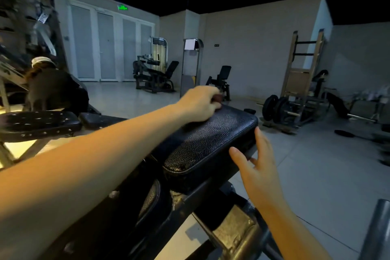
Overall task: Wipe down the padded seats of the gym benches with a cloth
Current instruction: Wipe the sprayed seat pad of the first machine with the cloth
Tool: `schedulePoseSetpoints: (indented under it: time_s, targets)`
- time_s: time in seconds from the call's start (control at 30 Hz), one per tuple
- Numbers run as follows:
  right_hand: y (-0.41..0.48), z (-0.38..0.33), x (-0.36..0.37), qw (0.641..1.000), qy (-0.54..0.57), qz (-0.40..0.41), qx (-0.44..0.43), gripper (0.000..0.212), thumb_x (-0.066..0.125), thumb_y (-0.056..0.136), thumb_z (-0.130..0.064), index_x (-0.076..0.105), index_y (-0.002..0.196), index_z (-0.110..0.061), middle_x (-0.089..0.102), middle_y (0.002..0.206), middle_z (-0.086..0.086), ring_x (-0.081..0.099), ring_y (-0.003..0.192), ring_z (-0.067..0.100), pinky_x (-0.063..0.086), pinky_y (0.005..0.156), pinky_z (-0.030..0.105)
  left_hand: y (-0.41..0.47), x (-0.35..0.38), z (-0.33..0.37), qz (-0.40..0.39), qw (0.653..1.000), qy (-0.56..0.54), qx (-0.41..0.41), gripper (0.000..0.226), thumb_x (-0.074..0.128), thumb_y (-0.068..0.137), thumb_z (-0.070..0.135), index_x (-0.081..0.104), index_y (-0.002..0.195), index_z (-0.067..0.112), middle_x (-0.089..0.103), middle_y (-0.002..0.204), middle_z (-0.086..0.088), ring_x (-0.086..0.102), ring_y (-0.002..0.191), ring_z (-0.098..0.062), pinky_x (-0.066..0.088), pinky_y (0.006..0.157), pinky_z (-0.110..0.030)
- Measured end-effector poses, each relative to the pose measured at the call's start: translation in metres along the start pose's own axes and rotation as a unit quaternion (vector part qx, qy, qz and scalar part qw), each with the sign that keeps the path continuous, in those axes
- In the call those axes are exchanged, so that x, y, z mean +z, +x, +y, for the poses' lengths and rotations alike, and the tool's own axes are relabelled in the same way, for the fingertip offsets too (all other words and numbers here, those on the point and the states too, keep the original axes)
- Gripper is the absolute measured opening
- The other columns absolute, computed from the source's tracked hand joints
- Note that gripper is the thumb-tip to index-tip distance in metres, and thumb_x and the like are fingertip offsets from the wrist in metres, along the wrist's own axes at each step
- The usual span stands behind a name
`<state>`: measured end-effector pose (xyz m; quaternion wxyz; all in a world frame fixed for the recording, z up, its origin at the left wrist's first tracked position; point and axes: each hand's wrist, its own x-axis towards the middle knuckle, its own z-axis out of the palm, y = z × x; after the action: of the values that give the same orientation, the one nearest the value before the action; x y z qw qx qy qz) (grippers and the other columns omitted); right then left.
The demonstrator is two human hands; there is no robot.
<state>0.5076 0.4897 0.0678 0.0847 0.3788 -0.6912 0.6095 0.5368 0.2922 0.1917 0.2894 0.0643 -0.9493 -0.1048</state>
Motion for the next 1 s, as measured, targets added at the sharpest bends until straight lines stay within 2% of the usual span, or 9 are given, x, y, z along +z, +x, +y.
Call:
schedulePoseSetpoints:
  time_s: [0.17,0.27,0.37,0.47,0.6,0.7,0.83,0.93,1.0]
  targets:
    - [0.001,0.001,-0.001,1.0,0.014,-0.004,0.001,0.086,0.067,0.083,-0.054,0.029,0.158,-0.034,0.039,0.149,-0.016,0.045,0.134,0.002,0.046,0.112,0.044,-0.065,-0.017,0.017,-0.072,0.986,-0.06,0.139,0.004,0.066,0.097,0.022,0.065,0.099,0.025,0.067,0.095,0.012,0.062,0.089,-0.002,0.05,0.081,-0.024]
    - [0.001,0.001,0.0,1.0,0.01,-0.004,-0.001,0.082,0.067,0.089,-0.044,0.027,0.159,-0.032,0.038,0.152,-0.017,0.043,0.135,0.0,0.044,0.114,0.042,-0.058,-0.03,-0.04,-0.025,0.998,0.041,0.042,0.009,0.067,0.096,0.026,0.068,0.103,0.02,0.07,0.101,0.002,0.065,0.098,-0.019,0.05,0.086,-0.035]
    - [0.0,-0.001,0.0,1.0,-0.009,-0.003,0.006,0.089,0.065,0.086,-0.055,0.022,0.161,-0.032,0.032,0.158,-0.014,0.038,0.142,0.005,0.041,0.116,0.047,-0.024,-0.019,-0.047,0.008,0.995,0.078,-0.068,0.017,0.063,0.098,0.029,0.066,0.107,0.016,0.069,0.112,-0.007,0.062,0.106,-0.032,0.046,0.087,-0.039]
    - [-0.003,-0.006,-0.001,1.0,-0.015,-0.002,0.008,0.095,0.06,0.08,-0.063,0.022,0.161,-0.031,0.03,0.159,-0.015,0.035,0.144,0.006,0.039,0.118,0.047,-0.016,-0.002,0.007,0.003,1.0,0.002,-0.005,0.013,0.064,0.097,0.029,0.066,0.105,0.018,0.069,0.107,-0.001,0.063,0.102,-0.024,0.048,0.088,-0.037]
    - [-0.001,-0.003,-0.002,1.0,-0.009,-0.004,0.005,0.08,0.068,0.092,-0.041,0.026,0.159,-0.032,0.034,0.154,-0.016,0.04,0.139,0.004,0.043,0.115,0.044,-0.063,-0.01,0.03,-0.046,0.99,-0.029,0.132,0.003,0.065,0.098,0.028,0.063,0.099,0.025,0.062,0.092,0.015,0.057,0.085,0.0,0.043,0.074,-0.018]
    - [0.001,0.0,-0.001,1.0,-0.005,-0.008,0.005,0.083,0.067,0.09,-0.043,0.024,0.16,-0.031,0.033,0.157,-0.015,0.038,0.14,0.002,0.042,0.115,0.044,-0.072,-0.024,-0.021,-0.028,0.997,-0.01,0.069,0.007,0.067,0.097,0.028,0.066,0.1,0.022,0.065,0.092,0.013,0.059,0.086,0.0,0.045,0.077,-0.019]
    - [0.001,-0.002,0.0,1.0,-0.008,-0.004,0.003,0.094,0.061,0.082,-0.065,0.023,0.161,-0.032,0.033,0.158,-0.015,0.04,0.141,0.005,0.043,0.115,0.046,-0.036,-0.021,-0.057,0.001,0.997,0.055,-0.058,0.012,0.065,0.097,0.032,0.064,0.097,0.02,0.067,0.099,0.0,0.063,0.097,-0.027,0.05,0.087,-0.04]
    - [0.0,-0.003,-0.002,1.0,-0.014,-0.007,0.006,0.091,0.063,0.086,-0.062,0.021,0.161,-0.032,0.029,0.161,-0.014,0.035,0.144,0.006,0.041,0.117,0.048,-0.018,-0.009,-0.022,0.013,0.999,0.007,-0.048,0.008,0.066,0.096,0.03,0.062,0.098,0.024,0.068,0.104,-0.002,0.063,0.102,-0.028,0.049,0.091,-0.04]
    - [-0.001,-0.004,-0.003,1.0,-0.011,-0.011,0.004,0.086,0.066,0.089,-0.05,0.021,0.161,-0.032,0.029,0.158,-0.017,0.038,0.138,-0.001,0.041,0.116,0.043,-0.031,-0.006,0.01,0.003,0.999,-0.032,0.018,0.005,0.067,0.096,0.029,0.064,0.098,0.025,0.068,0.098,0.006,0.063,0.095,-0.019,0.05,0.089,-0.038]
